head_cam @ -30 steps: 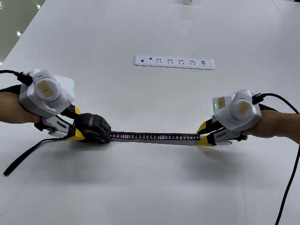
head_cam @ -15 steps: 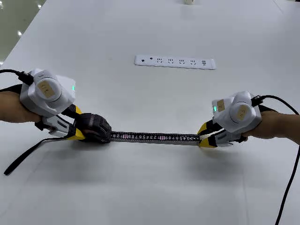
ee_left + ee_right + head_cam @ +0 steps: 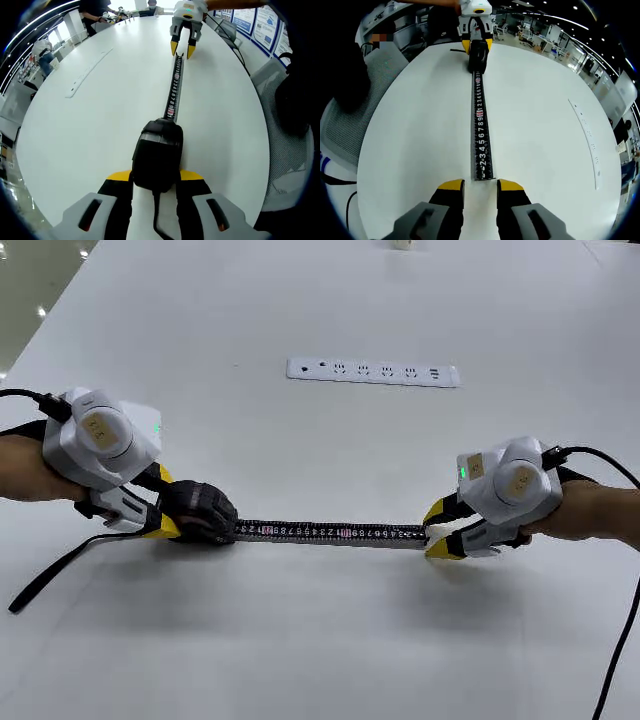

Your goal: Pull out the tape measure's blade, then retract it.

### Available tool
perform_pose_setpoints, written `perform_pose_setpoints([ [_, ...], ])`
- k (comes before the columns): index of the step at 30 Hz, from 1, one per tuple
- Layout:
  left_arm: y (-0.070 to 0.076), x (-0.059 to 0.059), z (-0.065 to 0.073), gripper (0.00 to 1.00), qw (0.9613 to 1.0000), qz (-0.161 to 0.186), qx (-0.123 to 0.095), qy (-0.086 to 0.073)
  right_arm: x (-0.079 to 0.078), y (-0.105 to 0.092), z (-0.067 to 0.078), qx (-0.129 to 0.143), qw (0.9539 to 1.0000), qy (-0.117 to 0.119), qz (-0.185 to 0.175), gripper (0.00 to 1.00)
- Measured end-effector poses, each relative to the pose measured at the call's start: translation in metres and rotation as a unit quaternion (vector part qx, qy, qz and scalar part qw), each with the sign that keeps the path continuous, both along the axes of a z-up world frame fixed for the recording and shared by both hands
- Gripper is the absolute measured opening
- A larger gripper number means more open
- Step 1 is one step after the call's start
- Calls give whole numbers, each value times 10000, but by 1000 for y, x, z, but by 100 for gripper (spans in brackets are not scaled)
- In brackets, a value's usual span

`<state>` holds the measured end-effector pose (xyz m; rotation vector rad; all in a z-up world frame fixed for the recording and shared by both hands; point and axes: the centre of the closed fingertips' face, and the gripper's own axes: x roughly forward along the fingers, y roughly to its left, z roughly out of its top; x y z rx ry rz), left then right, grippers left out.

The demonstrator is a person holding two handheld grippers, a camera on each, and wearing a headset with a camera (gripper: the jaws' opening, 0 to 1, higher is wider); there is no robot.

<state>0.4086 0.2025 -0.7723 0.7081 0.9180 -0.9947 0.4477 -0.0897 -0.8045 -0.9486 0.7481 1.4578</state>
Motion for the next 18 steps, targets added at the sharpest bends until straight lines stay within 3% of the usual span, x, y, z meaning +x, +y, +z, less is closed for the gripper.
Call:
perform_pose_setpoints([
  [4, 3, -2, 0, 37, 10000, 85, 3, -1, 1, -1, 2, 34, 9999, -3, -135, 26],
  [8, 5, -3, 3, 48, 9997, 182, -47, -161, -1, -1, 6, 98, 9996, 8, -253, 29],
  [18, 10, -11, 7, 62, 9985, 497, -221, -89, -12, -1, 13, 159, 9990, 33, -410, 39],
])
